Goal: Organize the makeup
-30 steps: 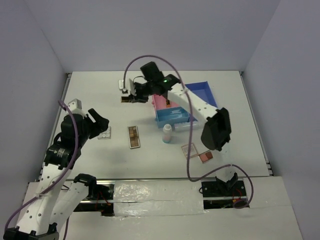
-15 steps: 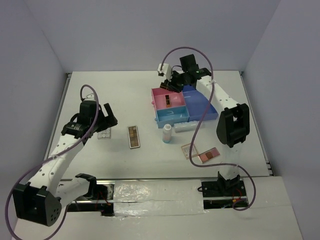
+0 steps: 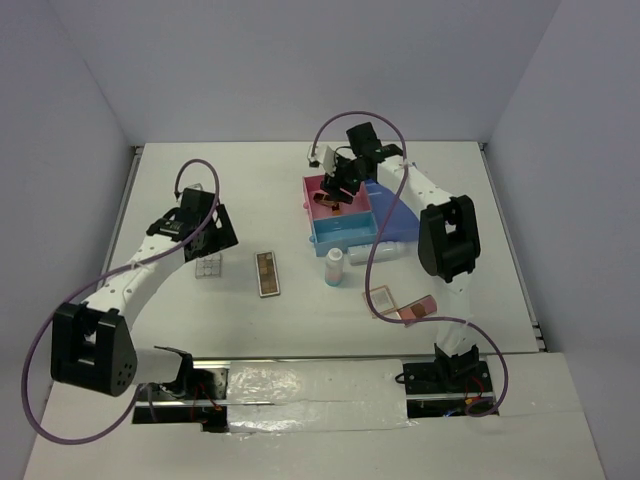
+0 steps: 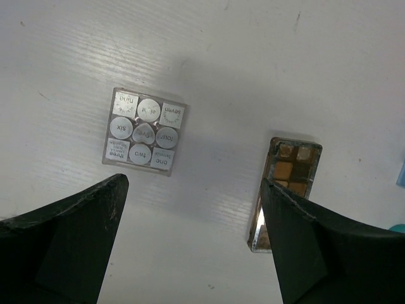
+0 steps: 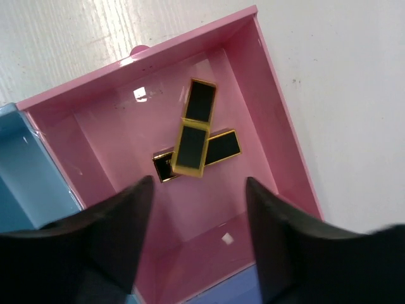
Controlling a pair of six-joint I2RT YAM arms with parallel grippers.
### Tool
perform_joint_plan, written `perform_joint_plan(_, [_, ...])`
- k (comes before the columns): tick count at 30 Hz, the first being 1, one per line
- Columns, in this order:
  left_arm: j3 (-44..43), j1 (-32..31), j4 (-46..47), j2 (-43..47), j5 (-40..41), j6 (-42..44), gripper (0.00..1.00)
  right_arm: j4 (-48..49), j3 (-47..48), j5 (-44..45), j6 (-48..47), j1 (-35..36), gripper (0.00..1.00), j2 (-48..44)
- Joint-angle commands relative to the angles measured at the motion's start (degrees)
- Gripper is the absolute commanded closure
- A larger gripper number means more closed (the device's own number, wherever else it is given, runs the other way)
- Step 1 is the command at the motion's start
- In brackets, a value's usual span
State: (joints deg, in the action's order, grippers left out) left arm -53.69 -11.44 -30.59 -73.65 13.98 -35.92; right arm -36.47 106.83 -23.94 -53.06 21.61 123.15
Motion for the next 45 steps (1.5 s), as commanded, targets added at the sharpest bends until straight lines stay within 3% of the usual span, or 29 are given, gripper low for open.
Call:
perform_joint_plan(1, [-3.4, 0.5, -0.1, -3.1, 3.2, 1.0, 0.02, 1.6, 0.8, -0.3, 1.1, 0.2, 0.29, -1.9])
perform_joint_plan(3, [-4.3, 1.0, -0.3, -4.5, 3.4, 1.0, 0.02, 2.4, -0.3, -0.8, 2.5, 0.0, 0.22, -4.0])
perform_joint_plan(4, [-4.7, 1.2, -1.1, -6.1, 3.7, 0.8, 0.02, 3.0, -1.0, -1.6, 3.7, -0.5, 0.01, -5.2])
perform_joint_plan(5, [-5.4, 1.5, -1.6, -6.9, 4.5, 0.6, 0.02, 3.7, -2.7, -2.1, 6.3, -0.8, 0.01, -6.5])
perform_joint_plan(11, [-6.3, 2.6, -4.9, -12.8, 4.4, 0.6, 0.01, 8.0, -9.1, -8.9, 19.0, -4.8, 0.00, -19.1])
perform_joint_plan(14, [-5.0, 2.9, -4.2, -14.6, 3.5, 0.9, 0.01, 3.3, -9.9, -16.8, 19.9, -7.3, 0.01, -22.5])
perform_joint_plan(20, [-2.7, 4.6, -1.4, -15.8, 1.9, 2.5, 0.01, 4.8, -19.9, -24.0, 22.2, -9.7, 0.07, -31.4])
perform_joint_plan(27, [-3.1, 6.1, 0.2, -19.4, -1.1, 5.1, 0.01, 8.3, -28.2, -24.7, 24.7, -9.9, 0.07, -36.6])
perform_joint_plan(39, [-6.2, 9.1, 0.4, -24.6, -2.2, 8.8, 0.01, 10.8, -31.6, -25.1, 27.7, -9.9, 0.07, -39.0])
perform_joint_plan(45, [-4.8, 9.9, 1.3, -25.1, -4.7, 9.2, 0.07, 11.5, -32.8, -24.7, 28.1, -10.0, 0.07, -40.3])
